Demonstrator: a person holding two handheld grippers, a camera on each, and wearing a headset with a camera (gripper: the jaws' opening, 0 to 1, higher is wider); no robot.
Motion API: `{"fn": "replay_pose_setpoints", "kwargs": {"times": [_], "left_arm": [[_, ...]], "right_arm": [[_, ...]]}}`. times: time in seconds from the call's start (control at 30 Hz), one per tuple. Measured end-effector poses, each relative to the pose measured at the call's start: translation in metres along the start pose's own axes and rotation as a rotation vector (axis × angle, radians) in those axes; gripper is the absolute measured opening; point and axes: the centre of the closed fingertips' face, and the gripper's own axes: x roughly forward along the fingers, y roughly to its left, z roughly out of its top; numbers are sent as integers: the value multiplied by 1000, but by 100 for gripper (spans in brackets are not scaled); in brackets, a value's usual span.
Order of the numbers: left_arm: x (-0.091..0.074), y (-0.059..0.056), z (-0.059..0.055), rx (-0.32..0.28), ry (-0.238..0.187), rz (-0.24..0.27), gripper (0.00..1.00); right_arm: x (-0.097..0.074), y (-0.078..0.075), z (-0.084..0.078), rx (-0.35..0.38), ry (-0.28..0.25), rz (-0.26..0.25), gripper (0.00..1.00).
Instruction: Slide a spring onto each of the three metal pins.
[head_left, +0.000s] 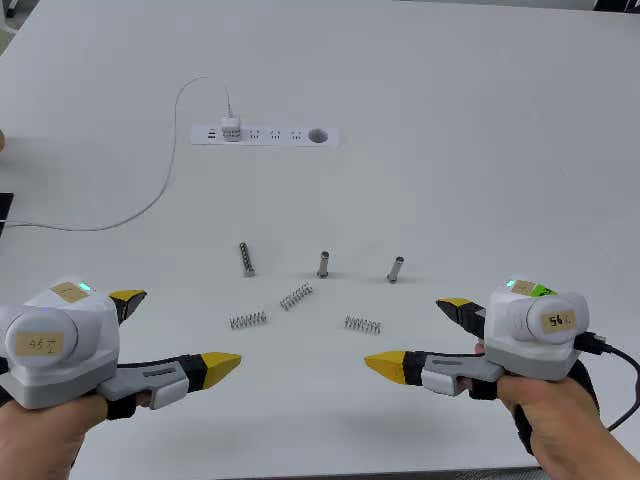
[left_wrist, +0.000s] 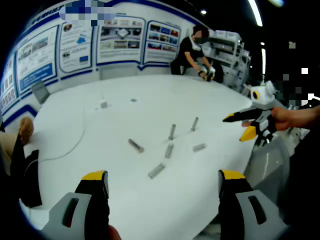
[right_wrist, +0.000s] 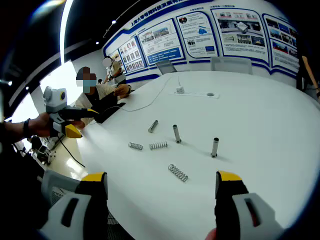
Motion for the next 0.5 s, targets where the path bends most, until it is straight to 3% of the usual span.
{"fn": "replay_pose_setpoints", "kwargs": {"times": [0.5], "left_arm": [[3,2,-3,7,8,-6,92]], "right_arm": [[0,1,3,-7,-8,-2,91]]}}
